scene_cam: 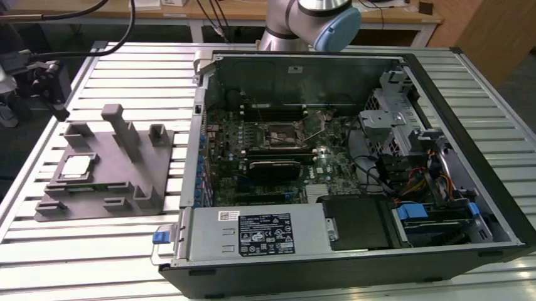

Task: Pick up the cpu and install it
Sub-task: 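Pick up the cpu and move it towards the insertion slot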

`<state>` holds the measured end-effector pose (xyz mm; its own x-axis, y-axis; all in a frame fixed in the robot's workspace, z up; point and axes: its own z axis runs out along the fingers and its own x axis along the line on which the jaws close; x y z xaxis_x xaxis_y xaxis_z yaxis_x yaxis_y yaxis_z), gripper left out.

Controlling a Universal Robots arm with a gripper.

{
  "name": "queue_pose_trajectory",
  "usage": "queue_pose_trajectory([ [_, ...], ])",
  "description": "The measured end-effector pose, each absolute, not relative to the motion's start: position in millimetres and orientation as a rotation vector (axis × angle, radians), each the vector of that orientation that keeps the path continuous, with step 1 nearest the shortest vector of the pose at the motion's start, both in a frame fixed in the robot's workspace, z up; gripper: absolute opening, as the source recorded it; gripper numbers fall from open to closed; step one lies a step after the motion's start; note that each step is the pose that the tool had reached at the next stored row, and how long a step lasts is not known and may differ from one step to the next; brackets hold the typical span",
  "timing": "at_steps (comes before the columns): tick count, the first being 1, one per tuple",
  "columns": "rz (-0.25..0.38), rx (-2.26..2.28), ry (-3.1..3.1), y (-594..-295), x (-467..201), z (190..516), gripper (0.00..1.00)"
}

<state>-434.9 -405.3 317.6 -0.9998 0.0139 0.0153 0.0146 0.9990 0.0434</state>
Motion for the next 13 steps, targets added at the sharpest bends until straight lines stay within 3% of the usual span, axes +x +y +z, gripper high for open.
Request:
queue_pose_trajectory([
  [13,-0.071,-0.019,-3.126,-405.3,-434.8,310.8,0.59],
])
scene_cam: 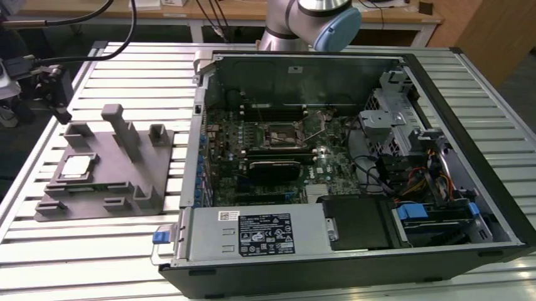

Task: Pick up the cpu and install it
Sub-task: 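Pick up the cpu and move it towards the insertion slot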

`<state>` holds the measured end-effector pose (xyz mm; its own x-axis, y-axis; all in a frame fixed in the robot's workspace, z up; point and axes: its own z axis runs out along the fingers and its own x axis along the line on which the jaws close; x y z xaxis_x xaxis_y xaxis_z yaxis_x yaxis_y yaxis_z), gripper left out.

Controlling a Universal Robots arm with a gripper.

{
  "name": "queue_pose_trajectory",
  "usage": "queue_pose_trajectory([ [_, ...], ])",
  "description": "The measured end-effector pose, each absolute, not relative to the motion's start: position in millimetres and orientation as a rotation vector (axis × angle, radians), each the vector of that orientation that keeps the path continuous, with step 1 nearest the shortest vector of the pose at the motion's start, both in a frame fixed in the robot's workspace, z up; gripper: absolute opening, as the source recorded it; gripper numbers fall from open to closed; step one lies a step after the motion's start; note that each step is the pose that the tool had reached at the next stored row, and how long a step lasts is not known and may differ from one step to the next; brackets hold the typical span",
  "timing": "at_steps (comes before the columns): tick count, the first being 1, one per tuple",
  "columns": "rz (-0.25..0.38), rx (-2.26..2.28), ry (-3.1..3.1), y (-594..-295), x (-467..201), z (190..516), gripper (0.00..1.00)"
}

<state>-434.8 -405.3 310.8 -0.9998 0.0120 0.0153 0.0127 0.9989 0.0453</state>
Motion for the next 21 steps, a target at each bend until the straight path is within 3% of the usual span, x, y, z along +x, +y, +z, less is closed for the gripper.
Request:
queue_pose_trajectory([
  [21,-0.072,-0.015,-3.126,-405.3,-434.9,300.4,0.59],
])
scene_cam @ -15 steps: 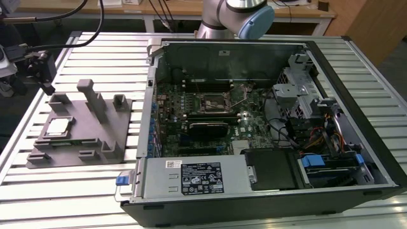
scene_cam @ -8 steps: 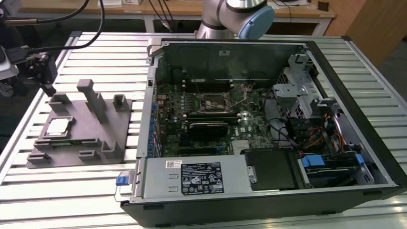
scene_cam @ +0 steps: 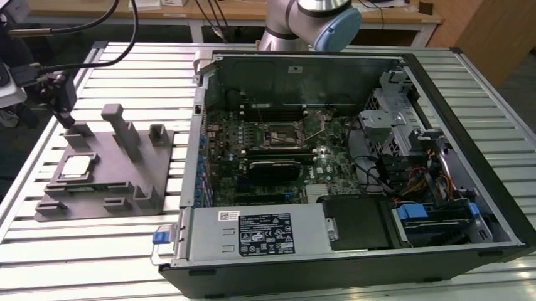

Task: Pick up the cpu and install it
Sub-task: 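Pick up the cpu and move it towards the insertion slot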

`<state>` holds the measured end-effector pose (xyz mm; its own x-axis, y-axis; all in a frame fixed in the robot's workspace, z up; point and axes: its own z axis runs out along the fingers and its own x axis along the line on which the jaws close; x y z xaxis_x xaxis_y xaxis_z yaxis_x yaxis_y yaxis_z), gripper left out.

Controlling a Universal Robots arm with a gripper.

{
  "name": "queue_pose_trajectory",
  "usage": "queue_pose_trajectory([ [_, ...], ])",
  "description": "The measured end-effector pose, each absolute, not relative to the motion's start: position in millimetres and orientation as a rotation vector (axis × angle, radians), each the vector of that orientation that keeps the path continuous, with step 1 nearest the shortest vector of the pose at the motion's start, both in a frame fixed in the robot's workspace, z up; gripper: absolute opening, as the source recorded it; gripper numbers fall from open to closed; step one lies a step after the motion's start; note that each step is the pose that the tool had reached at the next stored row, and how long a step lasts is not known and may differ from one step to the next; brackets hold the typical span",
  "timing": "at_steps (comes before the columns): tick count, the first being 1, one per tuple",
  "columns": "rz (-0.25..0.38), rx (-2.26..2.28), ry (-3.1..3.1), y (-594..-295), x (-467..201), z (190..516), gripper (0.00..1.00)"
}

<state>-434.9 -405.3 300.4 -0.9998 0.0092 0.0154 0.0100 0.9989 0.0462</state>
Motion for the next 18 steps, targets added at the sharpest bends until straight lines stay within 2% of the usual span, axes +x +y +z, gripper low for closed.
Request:
queue_pose_trajectory([
  [18,-0.072,-0.013,-3.125,-405.3,-434.9,290.8,0.59],
])
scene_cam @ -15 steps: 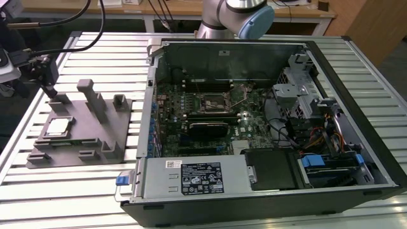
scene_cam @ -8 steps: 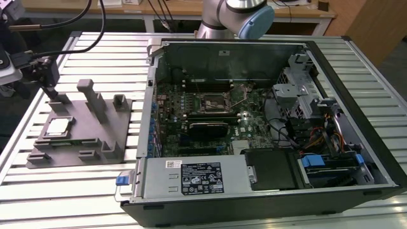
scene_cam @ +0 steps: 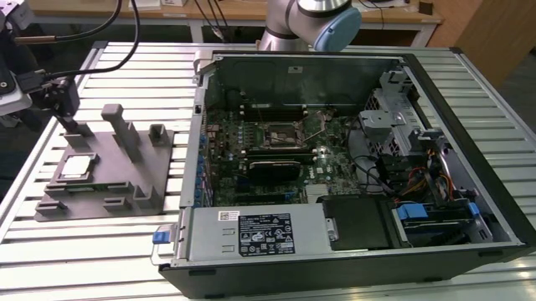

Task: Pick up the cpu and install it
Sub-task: 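Pick up the cpu and move it towards the insertion slot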

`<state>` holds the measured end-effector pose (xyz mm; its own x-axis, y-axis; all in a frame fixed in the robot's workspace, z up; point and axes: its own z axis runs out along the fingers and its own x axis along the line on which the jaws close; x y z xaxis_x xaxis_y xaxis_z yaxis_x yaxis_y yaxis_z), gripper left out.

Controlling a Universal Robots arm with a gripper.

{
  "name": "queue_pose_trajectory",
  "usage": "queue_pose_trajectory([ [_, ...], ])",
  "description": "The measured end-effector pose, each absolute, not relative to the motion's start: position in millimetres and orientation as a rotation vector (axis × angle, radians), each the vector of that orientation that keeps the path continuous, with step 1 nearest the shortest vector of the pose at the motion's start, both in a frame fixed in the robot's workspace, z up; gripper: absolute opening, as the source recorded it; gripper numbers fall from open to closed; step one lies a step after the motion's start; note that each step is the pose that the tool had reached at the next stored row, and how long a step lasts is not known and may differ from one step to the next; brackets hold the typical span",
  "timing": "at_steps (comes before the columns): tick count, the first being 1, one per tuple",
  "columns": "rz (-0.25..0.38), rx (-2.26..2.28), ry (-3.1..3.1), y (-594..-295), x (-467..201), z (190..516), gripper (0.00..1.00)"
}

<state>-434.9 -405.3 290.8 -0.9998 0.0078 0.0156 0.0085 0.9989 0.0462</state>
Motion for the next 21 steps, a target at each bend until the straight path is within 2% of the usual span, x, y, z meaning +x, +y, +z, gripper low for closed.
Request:
queue_pose_trajectory([
  [21,-0.072,0.073,-3.124,-411,-435,273,0.59],
])
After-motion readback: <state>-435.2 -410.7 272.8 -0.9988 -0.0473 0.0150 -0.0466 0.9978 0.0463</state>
